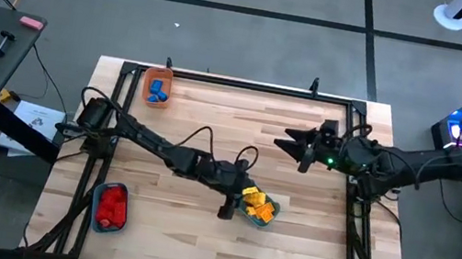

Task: Sort blocks
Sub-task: Put the yellow game piece into the right blue bin, then put the red game piece into the bottom left blue bin

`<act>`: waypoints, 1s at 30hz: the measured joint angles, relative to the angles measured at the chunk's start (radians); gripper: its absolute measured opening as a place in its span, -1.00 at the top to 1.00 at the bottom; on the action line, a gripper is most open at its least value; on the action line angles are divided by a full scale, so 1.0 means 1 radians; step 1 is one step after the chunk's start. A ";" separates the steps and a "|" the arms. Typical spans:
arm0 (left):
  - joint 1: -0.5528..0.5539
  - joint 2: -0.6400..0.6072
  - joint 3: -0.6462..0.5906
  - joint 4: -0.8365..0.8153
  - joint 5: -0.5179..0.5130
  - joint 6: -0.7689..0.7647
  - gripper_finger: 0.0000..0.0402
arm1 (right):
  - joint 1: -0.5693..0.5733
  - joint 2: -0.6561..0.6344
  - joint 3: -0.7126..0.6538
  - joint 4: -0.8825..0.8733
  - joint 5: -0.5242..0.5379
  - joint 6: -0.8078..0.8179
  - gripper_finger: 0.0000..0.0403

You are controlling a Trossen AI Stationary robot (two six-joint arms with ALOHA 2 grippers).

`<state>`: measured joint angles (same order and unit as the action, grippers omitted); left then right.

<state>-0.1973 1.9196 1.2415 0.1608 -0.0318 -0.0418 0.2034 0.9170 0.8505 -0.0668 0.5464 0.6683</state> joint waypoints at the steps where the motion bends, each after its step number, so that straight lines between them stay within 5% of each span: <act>1: 0.001 0.004 0.001 0.003 0.000 0.000 0.12 | 0.000 0.004 0.000 -0.003 -0.006 0.006 -0.07; 8: 0.010 -0.013 0.004 -0.039 0.001 0.002 -0.12 | 0.000 0.018 0.000 -0.003 -0.028 0.008 -0.07; 13: 0.066 -0.145 0.041 -0.314 0.004 0.070 -0.18 | -0.040 0.005 0.000 -0.035 0.063 0.150 -0.07; 19: 0.216 -0.385 0.005 -0.467 0.001 0.033 -0.19 | -0.315 0.078 0.068 -0.558 -0.131 0.450 -0.03; 23: 0.298 -0.567 -0.120 -0.360 0.021 -0.086 -0.19 | -0.499 0.222 0.121 -0.875 -0.208 0.357 0.02; 30: 0.315 -0.805 -0.347 -0.281 0.005 -0.299 -0.19 | -0.705 0.443 0.117 -0.918 -0.198 0.223 0.03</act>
<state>0.1172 1.1145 0.8944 -0.1203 -0.0267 -0.3405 -0.5012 1.3599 0.9676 -0.9849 0.3483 0.8913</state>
